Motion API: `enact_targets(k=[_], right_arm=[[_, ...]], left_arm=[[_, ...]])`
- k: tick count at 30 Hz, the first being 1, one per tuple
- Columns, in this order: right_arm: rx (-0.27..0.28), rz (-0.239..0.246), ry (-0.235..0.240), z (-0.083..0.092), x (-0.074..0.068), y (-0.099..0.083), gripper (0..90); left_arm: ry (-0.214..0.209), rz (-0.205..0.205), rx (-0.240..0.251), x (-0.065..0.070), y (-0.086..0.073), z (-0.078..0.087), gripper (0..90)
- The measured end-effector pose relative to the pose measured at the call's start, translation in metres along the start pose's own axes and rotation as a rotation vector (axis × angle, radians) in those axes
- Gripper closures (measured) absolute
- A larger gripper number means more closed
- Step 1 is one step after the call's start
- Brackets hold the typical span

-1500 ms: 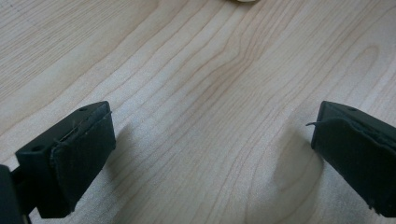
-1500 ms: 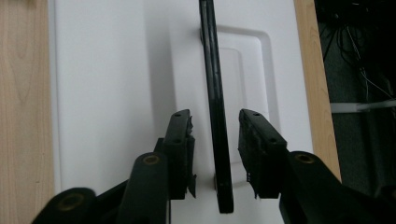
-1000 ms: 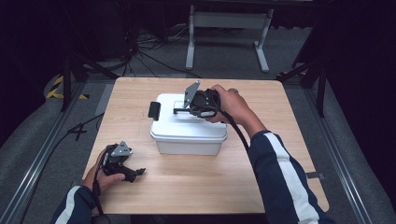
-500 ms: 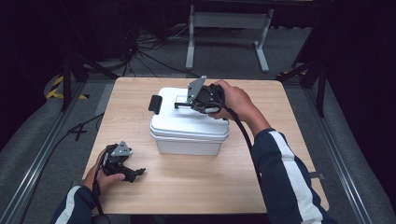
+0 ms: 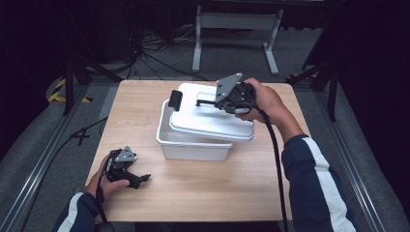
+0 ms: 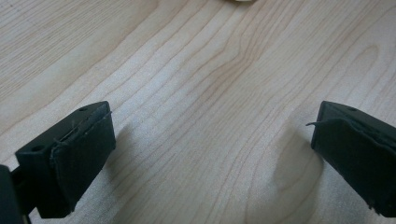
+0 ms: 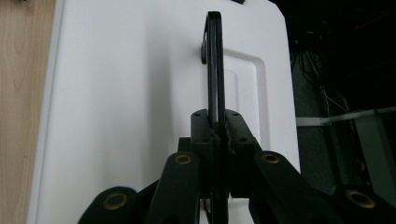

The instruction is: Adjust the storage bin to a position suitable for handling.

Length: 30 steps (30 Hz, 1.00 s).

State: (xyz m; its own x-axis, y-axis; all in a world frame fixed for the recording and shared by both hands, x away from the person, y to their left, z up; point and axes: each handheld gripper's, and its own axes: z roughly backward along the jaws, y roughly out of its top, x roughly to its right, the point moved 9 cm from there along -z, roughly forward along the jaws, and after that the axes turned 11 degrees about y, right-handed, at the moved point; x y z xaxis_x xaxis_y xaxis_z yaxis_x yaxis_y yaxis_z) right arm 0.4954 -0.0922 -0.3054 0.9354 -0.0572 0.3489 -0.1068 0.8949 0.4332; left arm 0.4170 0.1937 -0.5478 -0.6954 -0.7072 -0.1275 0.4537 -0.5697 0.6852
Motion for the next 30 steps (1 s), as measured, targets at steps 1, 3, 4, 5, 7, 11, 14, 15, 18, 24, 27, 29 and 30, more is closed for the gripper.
enact_targets(k=[1, 3, 4, 5, 7, 11, 14, 15, 18, 24, 27, 29, 30], right_arm=[[-0.001, -0.004, -0.002, 0.003, 0.000, -0.003, 84.6], [-0.004, -0.008, -0.010, 0.010, 0.000, -0.011, 84.6], [-0.010, -0.016, -0.016, 0.015, 0.000, -0.019, 84.6], [-0.010, -0.016, -0.016, 0.015, 0.000, -0.019, 84.6], [-0.005, -0.028, -0.028, 0.025, 0.001, -0.031, 84.5], [-0.010, -0.053, -0.040, 0.037, 0.000, -0.050, 84.5], [0.004, -0.081, -0.060, 0.048, 0.001, -0.067, 84.5], [0.011, -0.093, -0.067, 0.052, 0.001, -0.075, 84.5], [0.013, -0.118, -0.075, 0.059, -0.001, -0.091, 84.5], [-0.001, -0.167, -0.098, 0.071, -0.005, -0.124, 84.4], [0.004, -0.197, -0.113, 0.077, -0.006, -0.139, 84.4], [0.006, -0.216, -0.117, 0.079, -0.007, -0.149, 84.4], [0.003, -0.230, -0.116, 0.080, -0.008, -0.157, 84.4]], left_arm=[[0.000, 0.000, 0.000, 0.000, 0.000, 0.000, 0.2], [0.000, 0.002, 0.000, 0.000, 0.000, 0.000, 0.2], [0.000, 0.001, 0.000, 0.000, 0.000, 0.000, 0.2], [0.000, 0.001, 0.000, 0.000, 0.000, 0.000, 0.2], [0.000, 0.000, 0.000, 0.000, 0.000, 0.000, 0.2], [0.000, 0.002, 0.000, 0.000, 0.000, 0.000, 0.2], [0.000, 0.002, 0.000, 0.000, 0.000, 0.000, 0.2], [0.000, 0.002, 0.000, 0.000, 0.000, 0.000, 0.2], [0.000, 0.002, 0.000, 0.000, 0.000, 0.000, 0.2], [0.001, 0.000, -0.001, 0.000, 0.000, 0.000, 0.2], [0.001, -0.001, -0.001, 0.000, 0.000, 0.000, 0.2], [0.001, -0.001, -0.001, 0.000, 0.000, 0.000, 0.2], [0.001, -0.001, -0.001, 0.000, 0.000, 0.000, 0.2]])
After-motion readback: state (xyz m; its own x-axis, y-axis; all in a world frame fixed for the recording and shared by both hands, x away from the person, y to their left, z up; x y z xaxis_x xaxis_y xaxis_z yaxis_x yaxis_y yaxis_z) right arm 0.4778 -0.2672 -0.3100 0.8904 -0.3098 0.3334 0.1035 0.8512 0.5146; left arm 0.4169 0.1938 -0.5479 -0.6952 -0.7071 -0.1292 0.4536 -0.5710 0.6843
